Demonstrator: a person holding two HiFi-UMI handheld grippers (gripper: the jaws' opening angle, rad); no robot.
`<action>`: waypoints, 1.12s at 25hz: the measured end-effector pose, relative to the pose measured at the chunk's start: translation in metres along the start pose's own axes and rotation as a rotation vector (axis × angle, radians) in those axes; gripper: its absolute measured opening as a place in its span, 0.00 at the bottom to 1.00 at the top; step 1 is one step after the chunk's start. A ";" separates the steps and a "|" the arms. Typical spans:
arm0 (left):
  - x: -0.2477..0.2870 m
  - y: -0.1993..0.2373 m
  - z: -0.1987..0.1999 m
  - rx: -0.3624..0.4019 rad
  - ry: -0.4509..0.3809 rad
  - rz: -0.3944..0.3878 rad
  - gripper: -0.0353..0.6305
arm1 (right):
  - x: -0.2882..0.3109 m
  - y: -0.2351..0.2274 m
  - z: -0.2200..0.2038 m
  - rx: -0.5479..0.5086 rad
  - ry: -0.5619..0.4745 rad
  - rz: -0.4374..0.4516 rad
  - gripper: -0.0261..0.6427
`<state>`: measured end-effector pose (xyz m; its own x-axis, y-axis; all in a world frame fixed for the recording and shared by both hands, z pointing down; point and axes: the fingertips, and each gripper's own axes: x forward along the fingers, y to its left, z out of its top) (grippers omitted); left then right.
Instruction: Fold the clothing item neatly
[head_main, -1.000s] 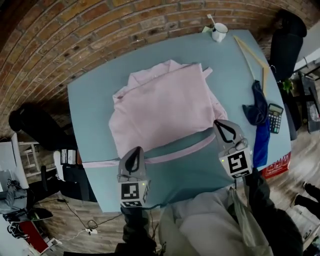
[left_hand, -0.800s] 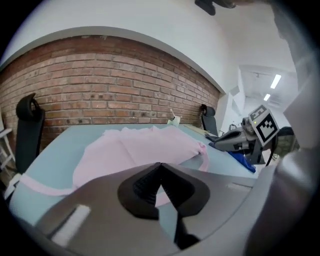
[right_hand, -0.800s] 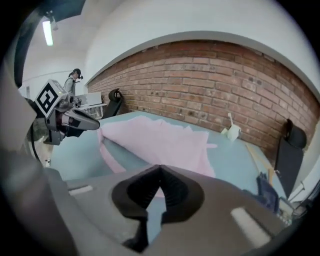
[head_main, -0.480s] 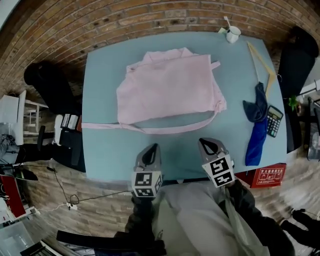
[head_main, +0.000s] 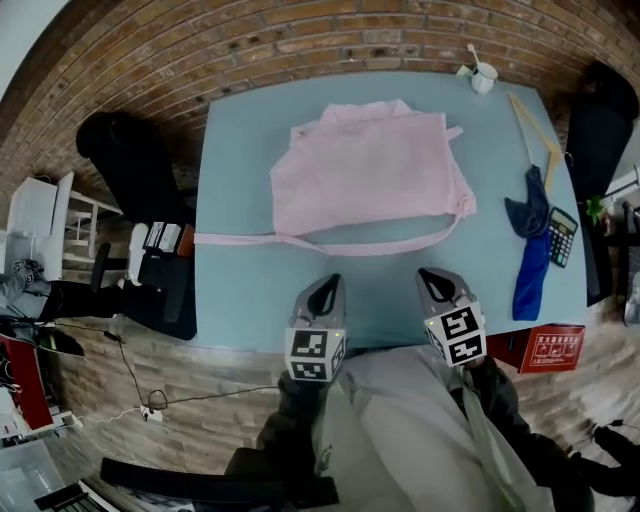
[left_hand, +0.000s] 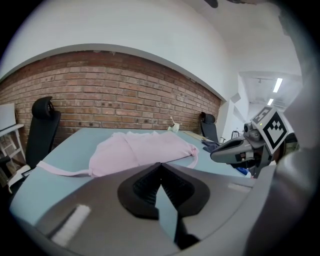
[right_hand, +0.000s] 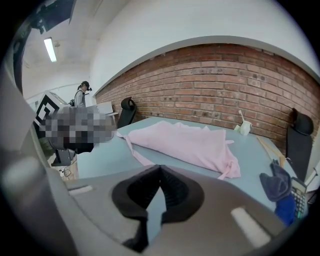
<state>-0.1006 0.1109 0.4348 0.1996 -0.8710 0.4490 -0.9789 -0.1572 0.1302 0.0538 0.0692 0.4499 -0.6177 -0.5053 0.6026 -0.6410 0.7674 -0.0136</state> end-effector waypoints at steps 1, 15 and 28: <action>-0.001 0.004 -0.001 -0.006 -0.001 -0.002 0.06 | 0.001 0.005 -0.001 0.004 0.004 -0.003 0.04; -0.012 0.029 -0.010 0.019 0.015 -0.055 0.06 | 0.013 0.049 0.005 0.003 0.026 -0.019 0.04; -0.011 0.025 -0.014 0.017 0.048 -0.087 0.06 | 0.008 0.056 0.012 0.011 -0.036 -0.046 0.04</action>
<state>-0.1269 0.1232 0.4452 0.2851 -0.8305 0.4786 -0.9584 -0.2391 0.1559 0.0075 0.1038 0.4443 -0.6030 -0.5540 0.5740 -0.6739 0.7388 0.0051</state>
